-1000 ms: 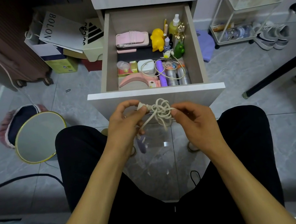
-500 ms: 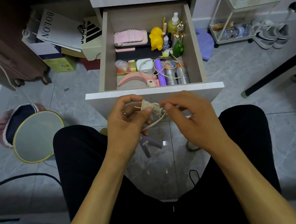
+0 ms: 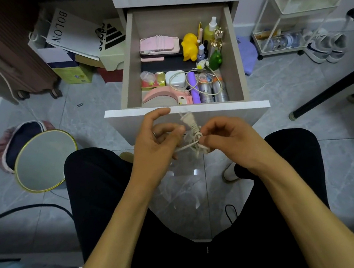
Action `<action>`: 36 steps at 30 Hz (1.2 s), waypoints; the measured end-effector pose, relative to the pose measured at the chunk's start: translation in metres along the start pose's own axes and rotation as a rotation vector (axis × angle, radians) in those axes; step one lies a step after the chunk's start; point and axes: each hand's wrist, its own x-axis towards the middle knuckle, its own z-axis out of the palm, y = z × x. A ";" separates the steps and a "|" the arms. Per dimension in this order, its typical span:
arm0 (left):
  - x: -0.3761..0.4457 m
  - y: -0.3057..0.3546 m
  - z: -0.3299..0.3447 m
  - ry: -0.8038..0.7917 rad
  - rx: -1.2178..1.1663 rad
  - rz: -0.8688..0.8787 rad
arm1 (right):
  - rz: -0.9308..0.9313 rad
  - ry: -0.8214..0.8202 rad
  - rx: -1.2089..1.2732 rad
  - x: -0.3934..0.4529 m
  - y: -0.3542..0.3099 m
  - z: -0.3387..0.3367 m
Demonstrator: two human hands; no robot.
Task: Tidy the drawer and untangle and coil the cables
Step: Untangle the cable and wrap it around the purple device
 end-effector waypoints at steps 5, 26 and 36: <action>0.000 -0.009 -0.007 -0.070 0.195 -0.022 | 0.036 0.270 0.317 -0.001 0.016 0.016; 0.008 -0.012 0.010 -0.215 0.016 -0.057 | -0.150 0.200 0.220 -0.008 0.026 0.010; 0.013 -0.004 0.005 -0.265 0.050 -0.125 | -0.119 0.098 0.157 -0.008 0.028 0.003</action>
